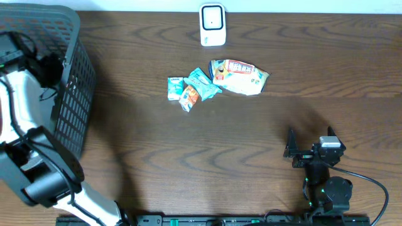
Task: Scan the item barcode
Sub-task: 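Reach the left gripper back into the basket toward the green Zam-Buk box, then close the left gripper on the green Zam-Buk box in the basket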
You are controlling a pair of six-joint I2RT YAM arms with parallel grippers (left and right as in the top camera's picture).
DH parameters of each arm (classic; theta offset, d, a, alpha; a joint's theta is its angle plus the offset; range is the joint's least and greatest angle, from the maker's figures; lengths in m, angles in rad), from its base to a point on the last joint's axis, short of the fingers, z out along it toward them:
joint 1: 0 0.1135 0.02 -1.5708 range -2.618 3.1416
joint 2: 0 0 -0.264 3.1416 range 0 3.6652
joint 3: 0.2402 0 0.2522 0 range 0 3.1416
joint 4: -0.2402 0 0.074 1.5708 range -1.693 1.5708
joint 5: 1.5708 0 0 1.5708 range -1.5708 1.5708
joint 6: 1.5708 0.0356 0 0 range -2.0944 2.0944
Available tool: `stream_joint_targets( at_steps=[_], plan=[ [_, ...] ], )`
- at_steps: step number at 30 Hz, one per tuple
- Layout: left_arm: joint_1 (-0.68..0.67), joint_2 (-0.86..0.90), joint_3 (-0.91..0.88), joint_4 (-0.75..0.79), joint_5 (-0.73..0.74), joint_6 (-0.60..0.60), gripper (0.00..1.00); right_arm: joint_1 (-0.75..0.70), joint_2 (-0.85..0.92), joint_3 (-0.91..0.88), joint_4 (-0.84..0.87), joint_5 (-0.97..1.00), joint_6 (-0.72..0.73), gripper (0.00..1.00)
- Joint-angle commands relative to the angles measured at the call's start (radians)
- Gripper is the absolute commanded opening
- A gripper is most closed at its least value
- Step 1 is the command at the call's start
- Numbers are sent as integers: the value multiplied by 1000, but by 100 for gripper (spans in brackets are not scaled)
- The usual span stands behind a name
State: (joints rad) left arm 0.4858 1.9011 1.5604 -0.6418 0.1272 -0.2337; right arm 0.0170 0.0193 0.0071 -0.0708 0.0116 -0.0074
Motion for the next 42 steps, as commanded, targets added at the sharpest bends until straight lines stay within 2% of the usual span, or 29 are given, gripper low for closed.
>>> stream_joint_targets(
  at_steps=[1, 9, 21, 39, 41, 42],
  plan=[
    [-21, 78, 27, 13, -17, 13, 98, -2, -2, -2, -4, 1, 14, 99],
    [-23, 181, 27, 87, -16, -33, 98, -2, -2, -2, -4, 1, 14, 99],
    [-23, 193, -4, 222, -16, -33, 98, -2, -2, -2, -4, 1, 14, 99],
    [-19, 300, -8, 252, -17, -33, 97, -2, -1, -2, -4, 1, 14, 99],
    [-12, 297, -8, 252, -18, -33, 95, -2, -2, -2, -4, 1, 14, 99],
    [-4, 296, -8, 250, -23, -33, 91, -2, -2, -2, -4, 1, 14, 99]
  ],
)
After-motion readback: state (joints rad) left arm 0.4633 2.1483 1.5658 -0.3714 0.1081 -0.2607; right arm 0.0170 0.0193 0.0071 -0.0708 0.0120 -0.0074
